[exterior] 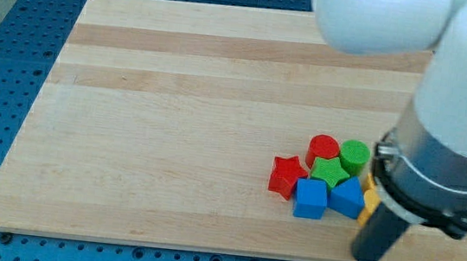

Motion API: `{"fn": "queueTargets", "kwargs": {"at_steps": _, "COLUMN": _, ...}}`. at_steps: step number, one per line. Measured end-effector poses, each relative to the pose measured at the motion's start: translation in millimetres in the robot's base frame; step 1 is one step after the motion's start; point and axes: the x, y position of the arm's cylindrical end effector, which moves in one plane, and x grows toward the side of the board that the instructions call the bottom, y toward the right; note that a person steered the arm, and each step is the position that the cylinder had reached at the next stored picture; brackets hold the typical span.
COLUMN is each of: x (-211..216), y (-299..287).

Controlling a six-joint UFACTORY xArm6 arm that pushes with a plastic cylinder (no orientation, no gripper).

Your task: Push the blue cube towards top

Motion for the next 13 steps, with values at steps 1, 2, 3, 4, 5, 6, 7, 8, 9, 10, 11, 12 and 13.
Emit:
{"fn": "queueTargets", "kwargs": {"at_steps": 1, "x": -8, "y": 65}}
{"fn": "queueTargets", "kwargs": {"at_steps": 2, "x": -24, "y": 93}}
{"fn": "queueTargets", "kwargs": {"at_steps": 3, "x": -41, "y": 38}}
{"fn": "queueTargets", "kwargs": {"at_steps": 4, "x": -32, "y": 19}}
{"fn": "queueTargets", "kwargs": {"at_steps": 5, "x": -17, "y": 18}}
{"fn": "queueTargets", "kwargs": {"at_steps": 6, "x": -9, "y": 12}}
{"fn": "queueTargets", "kwargs": {"at_steps": 7, "x": -9, "y": -48}}
{"fn": "queueTargets", "kwargs": {"at_steps": 8, "x": -11, "y": -96}}
{"fn": "queueTargets", "kwargs": {"at_steps": 9, "x": -21, "y": -86}}
{"fn": "queueTargets", "kwargs": {"at_steps": 10, "x": -37, "y": -91}}
{"fn": "queueTargets", "kwargs": {"at_steps": 11, "x": -47, "y": -94}}
{"fn": "queueTargets", "kwargs": {"at_steps": 12, "x": -48, "y": -94}}
{"fn": "queueTargets", "kwargs": {"at_steps": 13, "x": -49, "y": -94}}
